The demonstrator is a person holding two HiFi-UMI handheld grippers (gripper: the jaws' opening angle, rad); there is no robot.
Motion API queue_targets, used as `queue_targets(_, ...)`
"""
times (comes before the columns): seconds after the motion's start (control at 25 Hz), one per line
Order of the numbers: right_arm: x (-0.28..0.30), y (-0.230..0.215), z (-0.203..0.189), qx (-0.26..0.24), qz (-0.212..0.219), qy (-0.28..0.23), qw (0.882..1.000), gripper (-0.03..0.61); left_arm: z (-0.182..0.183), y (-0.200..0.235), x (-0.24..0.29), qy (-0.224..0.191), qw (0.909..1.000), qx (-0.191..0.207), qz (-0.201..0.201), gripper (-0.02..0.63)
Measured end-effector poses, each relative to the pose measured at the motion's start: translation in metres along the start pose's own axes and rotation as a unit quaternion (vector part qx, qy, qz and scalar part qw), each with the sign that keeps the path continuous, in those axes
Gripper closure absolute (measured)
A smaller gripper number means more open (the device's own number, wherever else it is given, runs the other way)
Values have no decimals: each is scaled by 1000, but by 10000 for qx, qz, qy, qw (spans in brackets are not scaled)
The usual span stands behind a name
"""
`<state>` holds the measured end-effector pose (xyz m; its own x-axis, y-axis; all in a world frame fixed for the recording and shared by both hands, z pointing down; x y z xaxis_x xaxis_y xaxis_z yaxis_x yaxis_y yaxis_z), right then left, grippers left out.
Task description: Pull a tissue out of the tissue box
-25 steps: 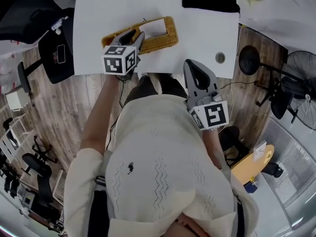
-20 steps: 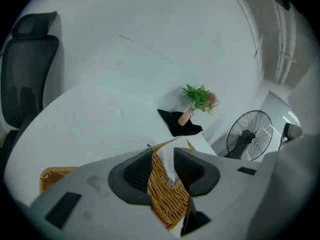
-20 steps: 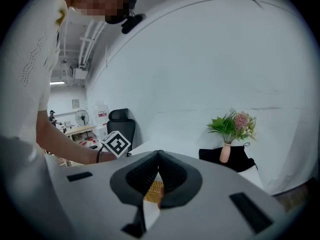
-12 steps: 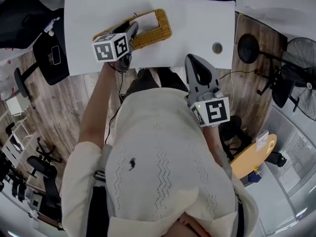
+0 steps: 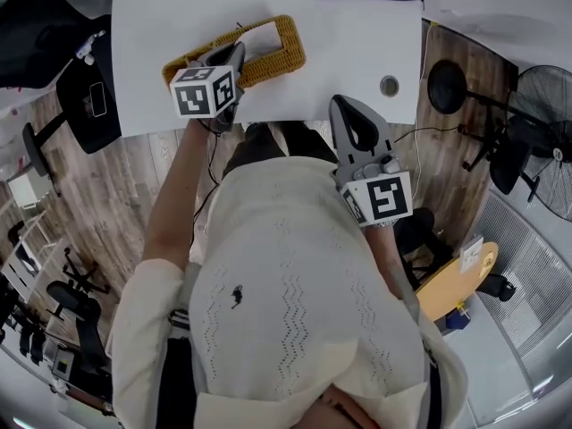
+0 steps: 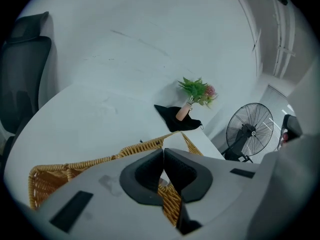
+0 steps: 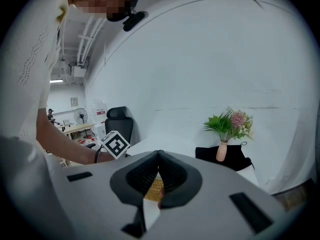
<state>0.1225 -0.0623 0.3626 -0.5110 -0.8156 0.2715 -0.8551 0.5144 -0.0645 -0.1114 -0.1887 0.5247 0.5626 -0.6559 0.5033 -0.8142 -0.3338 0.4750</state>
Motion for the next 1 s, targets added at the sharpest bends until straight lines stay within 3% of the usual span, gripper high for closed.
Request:
queue_targets(0.36,4,-3,-1,-6,178,-12,9998,577,-9,-17,-2,253,9967,762,-85,601)
queue_targets(1.0,-8,-5,-3,-35,218,-60,9997,577,-14,-23,-6,206,9978,625,-28,601)
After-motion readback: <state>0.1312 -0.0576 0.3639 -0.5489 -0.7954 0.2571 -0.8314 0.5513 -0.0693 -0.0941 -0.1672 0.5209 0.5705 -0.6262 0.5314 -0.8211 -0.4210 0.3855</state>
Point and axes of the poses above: the fingertips, and each gripper's own axes: x forward along the fingers, y to its left, z out of its top, the point moved 9 cm from there along -x, backward along the fingers, and after that the axes turned 8 degrees about -y, right-handed, at the moved point
